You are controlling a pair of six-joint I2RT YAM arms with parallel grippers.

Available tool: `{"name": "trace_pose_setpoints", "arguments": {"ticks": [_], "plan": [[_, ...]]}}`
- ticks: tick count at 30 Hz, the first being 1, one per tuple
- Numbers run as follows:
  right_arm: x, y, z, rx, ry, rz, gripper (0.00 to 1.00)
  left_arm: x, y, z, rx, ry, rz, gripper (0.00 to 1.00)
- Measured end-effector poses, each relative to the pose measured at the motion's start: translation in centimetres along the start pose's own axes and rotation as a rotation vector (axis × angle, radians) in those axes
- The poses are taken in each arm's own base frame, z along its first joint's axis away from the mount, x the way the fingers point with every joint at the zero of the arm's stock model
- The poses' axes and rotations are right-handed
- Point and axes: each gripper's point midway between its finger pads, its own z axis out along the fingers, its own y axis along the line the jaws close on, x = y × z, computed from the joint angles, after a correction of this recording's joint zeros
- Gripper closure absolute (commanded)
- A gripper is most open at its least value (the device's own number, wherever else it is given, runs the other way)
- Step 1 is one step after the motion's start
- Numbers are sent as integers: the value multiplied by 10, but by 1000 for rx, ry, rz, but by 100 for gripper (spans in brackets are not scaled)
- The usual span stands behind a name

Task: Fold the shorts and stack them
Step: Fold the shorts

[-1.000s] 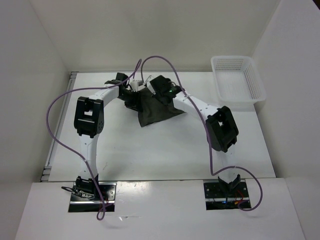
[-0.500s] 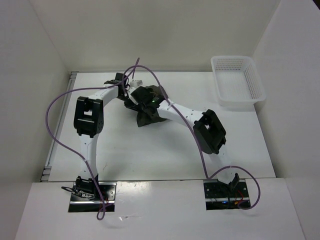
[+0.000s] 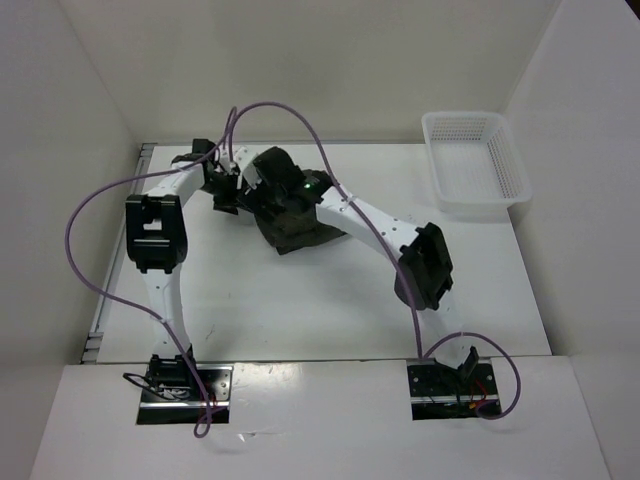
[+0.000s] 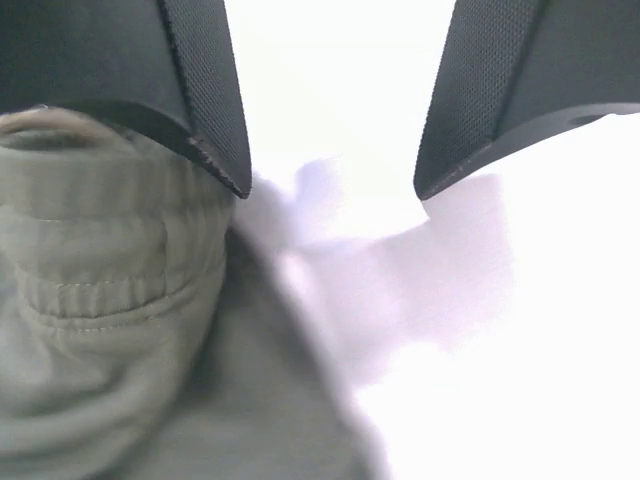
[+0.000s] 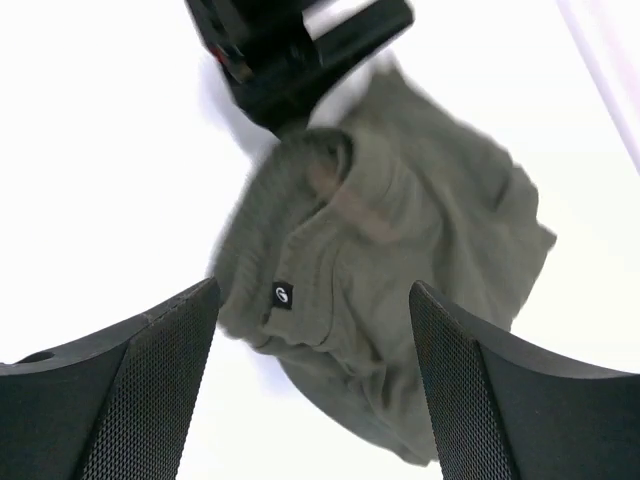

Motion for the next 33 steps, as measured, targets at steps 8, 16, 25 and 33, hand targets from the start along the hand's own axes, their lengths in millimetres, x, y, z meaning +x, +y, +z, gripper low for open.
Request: {"name": "trace_pose_setpoints", "arguments": {"ticks": [8,16,25,33], "plan": [[-55,-24,-97,-20,-220,24,28,-15,31,-48,-1,-76,-81,11],[89,-92,-39,73,67,63,28,-30,-55,-52,115,-96,73,0],[181,-119,-7,20,232,146,28,-24,-73,-7,49,-49,156,1],[192,-83,6,-155,222,146,69,-11,-44,24,-50,6,131,60]]}}
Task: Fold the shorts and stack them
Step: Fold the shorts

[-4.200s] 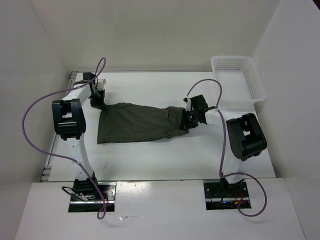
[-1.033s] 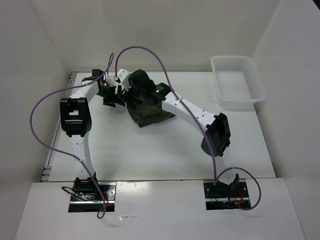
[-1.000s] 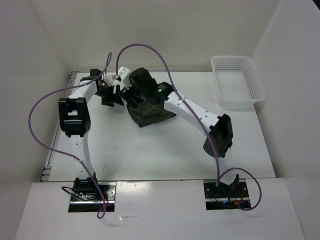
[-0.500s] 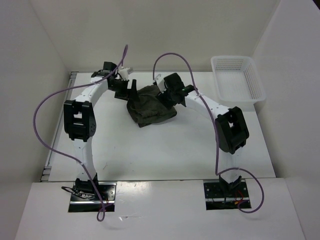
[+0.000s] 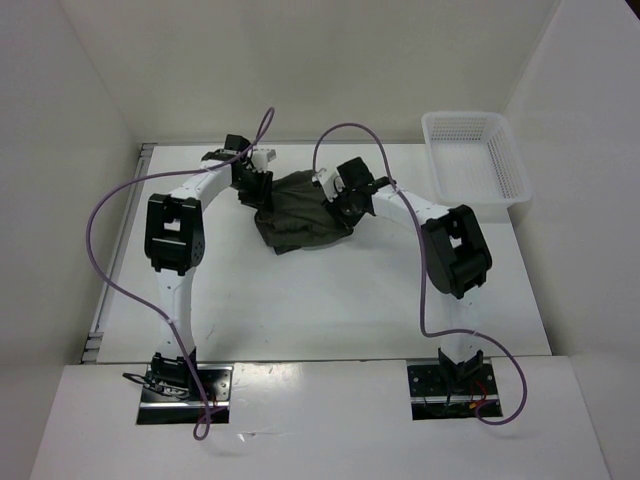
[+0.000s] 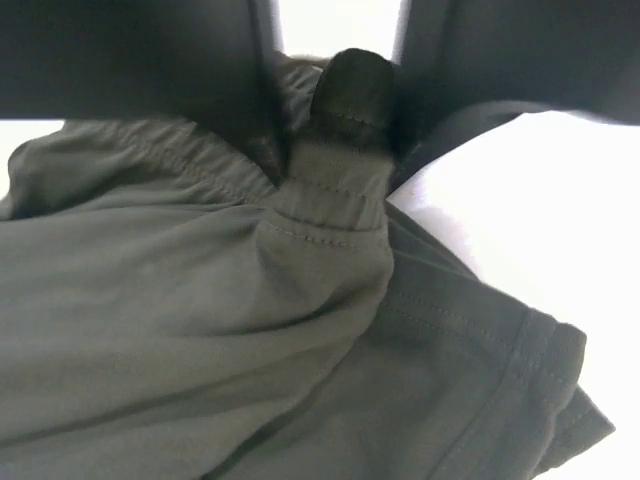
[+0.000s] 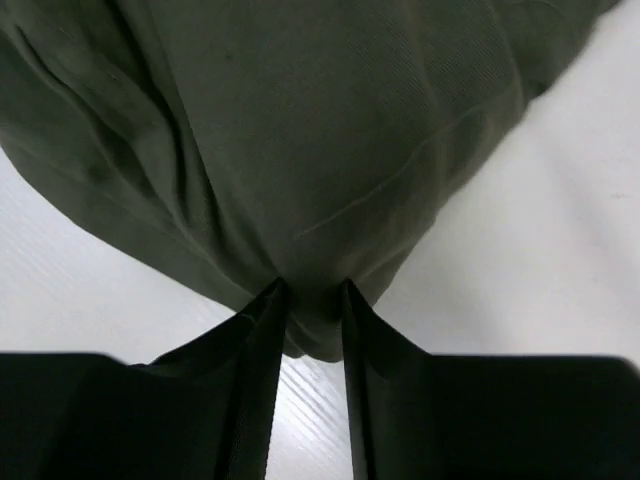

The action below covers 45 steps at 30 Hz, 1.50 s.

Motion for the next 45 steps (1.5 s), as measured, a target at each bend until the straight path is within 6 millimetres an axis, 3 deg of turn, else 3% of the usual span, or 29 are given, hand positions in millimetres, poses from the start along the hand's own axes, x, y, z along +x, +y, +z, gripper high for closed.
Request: {"name": "trace_pose_setpoints", "arguments": {"ticks": [1,2,5,10,13,14,16,18,21,25,28,31,33,35,38,40,42,45], "plan": [[4,3,3,-13,8,4,81,-1,1,0,-10,-2,4,66],[9,6,7,-24,18,5,86,-4,1,-1,-19,-8,11,73],[20,10,13,-39,38,4,99,-7,1,-1,-31,-15,18,73],[23,19,13,-85,23,-21,100,-10,0,-2,-37,-23,23,72],[28,37,4,-154,16,-33,75,-15,-1,-6,-34,-34,28,50],[30,45,0,-177,19,-34,54,-18,-2,-7,-30,-39,31,31],[33,62,-8,-225,36,-28,35,-23,-1,-10,-31,-55,43,14],[35,73,-16,-262,50,-21,25,-27,1,-14,-31,-69,45,4],[27,79,-27,-285,47,-12,22,-31,4,-31,-35,-94,43,1],[-14,57,-48,-264,-49,9,22,-45,-12,-90,-25,-190,61,4],[-48,14,-66,-196,-158,50,25,-62,-38,-148,16,-305,105,27],[-65,-25,-71,-130,-219,103,29,-58,-67,-172,64,-347,151,35],[-74,-52,-60,-96,-244,141,30,-44,-80,-159,98,-303,159,34],[-76,-71,-37,-76,-246,175,28,-25,-83,-131,122,-223,145,24],[-63,-80,5,-75,-203,216,26,13,-81,-80,139,-64,107,15],[-49,-80,30,-87,-163,248,26,33,-77,-55,139,19,82,14],[-41,-81,49,-91,-139,271,26,47,-72,-43,137,69,61,12],[-42,-85,59,-88,-137,285,26,50,-68,-40,126,81,53,11]]}}
